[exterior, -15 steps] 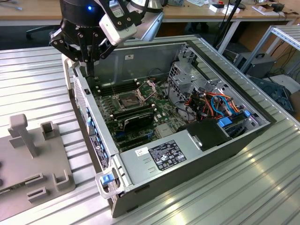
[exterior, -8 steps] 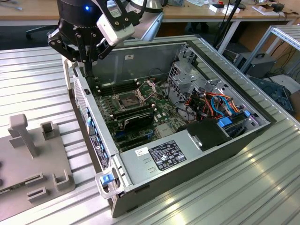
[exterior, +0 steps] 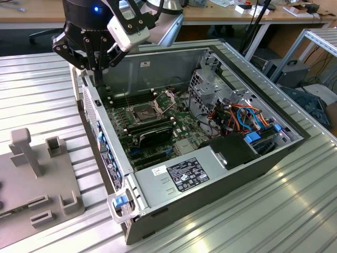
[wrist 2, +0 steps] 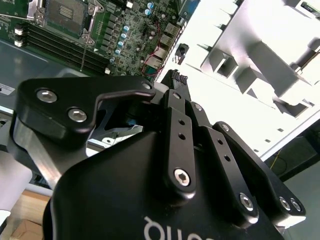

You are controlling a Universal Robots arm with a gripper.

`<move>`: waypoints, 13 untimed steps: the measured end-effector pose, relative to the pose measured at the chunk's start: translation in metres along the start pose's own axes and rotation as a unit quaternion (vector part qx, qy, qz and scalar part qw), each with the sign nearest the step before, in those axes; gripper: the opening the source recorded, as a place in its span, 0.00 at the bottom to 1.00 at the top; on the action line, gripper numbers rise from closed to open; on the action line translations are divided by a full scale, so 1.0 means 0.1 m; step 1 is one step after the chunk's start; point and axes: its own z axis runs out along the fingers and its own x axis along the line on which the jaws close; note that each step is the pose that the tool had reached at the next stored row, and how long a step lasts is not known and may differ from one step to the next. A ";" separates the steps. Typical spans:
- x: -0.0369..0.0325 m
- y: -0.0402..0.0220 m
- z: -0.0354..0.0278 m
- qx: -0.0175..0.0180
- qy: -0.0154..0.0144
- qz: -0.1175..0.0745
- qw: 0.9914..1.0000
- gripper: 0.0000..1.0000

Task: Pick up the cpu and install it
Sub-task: 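Reach for the cpu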

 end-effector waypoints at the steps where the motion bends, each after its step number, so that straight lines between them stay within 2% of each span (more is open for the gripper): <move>1: 0.014 -0.001 0.000 0.000 0.000 0.000 1.000 0.11; 13: 0.098 -0.007 -0.002 0.000 0.000 0.000 1.000 0.11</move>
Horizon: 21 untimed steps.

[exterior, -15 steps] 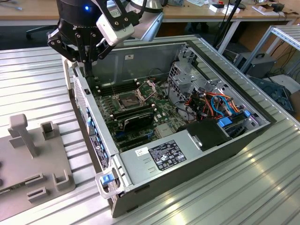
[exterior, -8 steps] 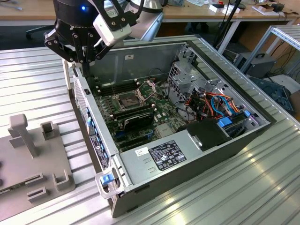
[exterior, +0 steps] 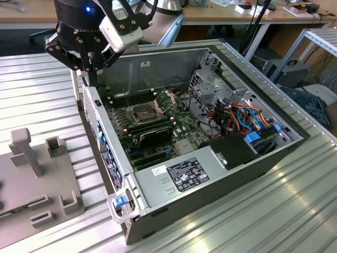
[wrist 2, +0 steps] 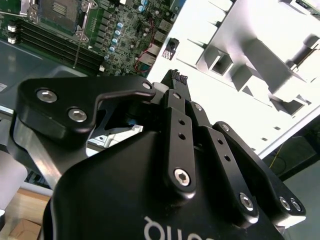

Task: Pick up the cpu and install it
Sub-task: 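Reach for the cpu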

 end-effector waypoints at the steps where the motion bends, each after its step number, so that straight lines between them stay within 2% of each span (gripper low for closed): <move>1: 0.005 0.000 0.000 0.000 0.000 0.000 1.000 0.11; 12: 0.067 -0.005 -0.002 0.000 0.000 0.000 1.000 0.11; 21: 0.089 -0.007 -0.003 0.000 0.000 0.000 1.000 0.11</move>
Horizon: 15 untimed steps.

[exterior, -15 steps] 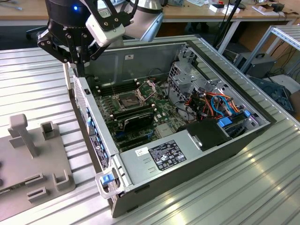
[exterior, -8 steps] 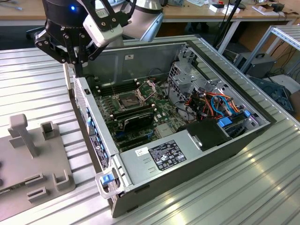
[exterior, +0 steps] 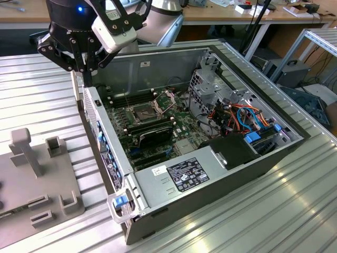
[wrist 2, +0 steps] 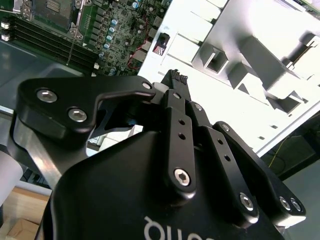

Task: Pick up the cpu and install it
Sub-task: 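Reach for the cpu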

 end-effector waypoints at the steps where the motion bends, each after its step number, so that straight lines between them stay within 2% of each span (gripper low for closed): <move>1: 0.000 0.000 0.000 0.000 0.000 0.000 1.000 0.11; 8: 0.039 -0.003 -0.001 0.000 0.000 0.000 1.000 0.11; 15: 0.142 -0.011 0.000 0.000 0.000 0.000 1.000 0.11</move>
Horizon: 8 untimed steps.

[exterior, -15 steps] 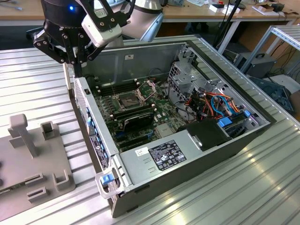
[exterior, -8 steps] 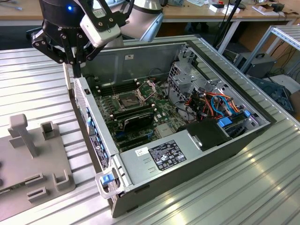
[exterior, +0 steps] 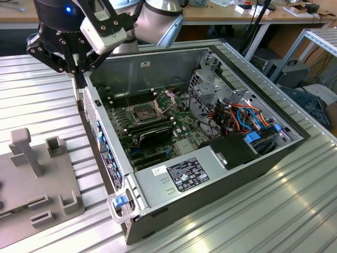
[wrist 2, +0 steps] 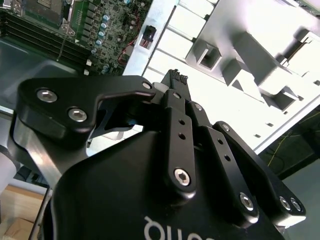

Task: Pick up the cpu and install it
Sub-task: 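Reach for the cpu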

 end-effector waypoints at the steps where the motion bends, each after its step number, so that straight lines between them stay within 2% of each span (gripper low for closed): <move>1: 0.024 -0.002 0.000 0.000 0.000 0.000 1.000 0.11; 8: 0.138 -0.010 0.001 0.000 0.000 0.000 1.000 0.11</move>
